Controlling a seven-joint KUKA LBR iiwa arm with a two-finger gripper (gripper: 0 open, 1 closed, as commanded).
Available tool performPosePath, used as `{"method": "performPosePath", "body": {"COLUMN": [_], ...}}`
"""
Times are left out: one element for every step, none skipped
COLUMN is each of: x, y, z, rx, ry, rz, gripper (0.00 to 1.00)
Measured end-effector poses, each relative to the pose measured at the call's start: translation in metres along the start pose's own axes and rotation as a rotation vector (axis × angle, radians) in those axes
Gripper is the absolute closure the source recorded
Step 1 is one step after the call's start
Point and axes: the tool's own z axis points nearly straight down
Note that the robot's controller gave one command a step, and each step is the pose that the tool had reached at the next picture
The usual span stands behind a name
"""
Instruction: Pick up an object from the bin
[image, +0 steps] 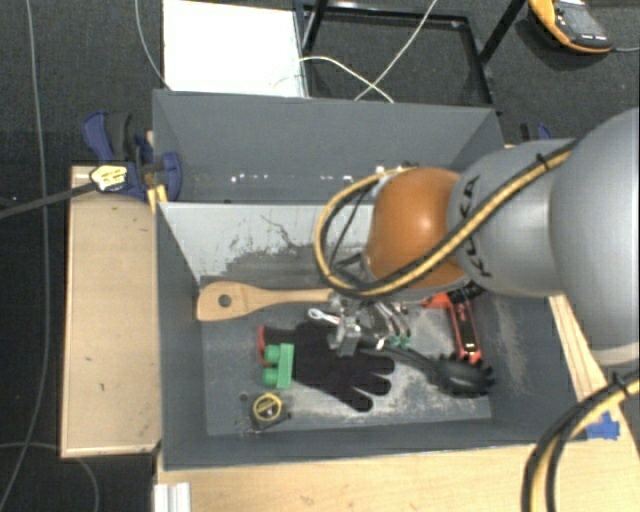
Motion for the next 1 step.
{"method": "performPosePath", "body": {"x": [0.0324], "y": [-0.0145], "z": [0.0149], "rx": [-0.001], "ry": [0.015], "rz": [-0.07], "gripper": [1.0]}}
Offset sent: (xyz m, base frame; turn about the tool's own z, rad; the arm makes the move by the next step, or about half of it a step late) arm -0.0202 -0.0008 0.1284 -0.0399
